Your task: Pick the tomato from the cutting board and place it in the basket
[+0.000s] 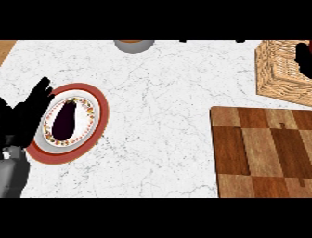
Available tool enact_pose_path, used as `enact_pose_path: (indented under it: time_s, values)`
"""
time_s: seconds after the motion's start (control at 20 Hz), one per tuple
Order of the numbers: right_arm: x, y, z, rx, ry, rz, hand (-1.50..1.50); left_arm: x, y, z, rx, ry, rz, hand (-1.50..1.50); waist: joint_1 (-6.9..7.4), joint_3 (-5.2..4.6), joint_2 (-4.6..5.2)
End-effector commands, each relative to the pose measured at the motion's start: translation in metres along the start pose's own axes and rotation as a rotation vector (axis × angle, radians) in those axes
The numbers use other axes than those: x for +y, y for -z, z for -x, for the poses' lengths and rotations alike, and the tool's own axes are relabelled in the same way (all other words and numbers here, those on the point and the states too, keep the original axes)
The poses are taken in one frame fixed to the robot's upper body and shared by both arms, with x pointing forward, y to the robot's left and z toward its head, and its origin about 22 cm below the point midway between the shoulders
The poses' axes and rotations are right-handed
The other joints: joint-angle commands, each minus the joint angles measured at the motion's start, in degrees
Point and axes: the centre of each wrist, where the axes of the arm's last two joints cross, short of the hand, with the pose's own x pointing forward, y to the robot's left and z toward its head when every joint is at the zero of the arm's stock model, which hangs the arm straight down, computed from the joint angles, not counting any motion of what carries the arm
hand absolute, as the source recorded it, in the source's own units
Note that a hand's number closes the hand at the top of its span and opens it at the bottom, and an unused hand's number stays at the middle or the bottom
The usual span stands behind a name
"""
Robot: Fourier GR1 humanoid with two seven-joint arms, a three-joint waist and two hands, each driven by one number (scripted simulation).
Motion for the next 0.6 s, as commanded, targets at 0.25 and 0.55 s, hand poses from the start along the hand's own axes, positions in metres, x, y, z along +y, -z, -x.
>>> enact_pose_path:
  time_s: [0.25,0.55]
  values:
    - [0.002,0.037,0.097,0.019,-0.069,0.005,1.5,-0.007,0.011,-0.008,-0.001,-0.028,-0.001,0.0,-0.27,0.03,0.13]
    - [0.009,0.048,0.118,0.022,-0.006,0.03,1.5,-0.014,0.003,0.009,0.003,-0.009,0.001,0.0,-0.2,0.01,-0.03]
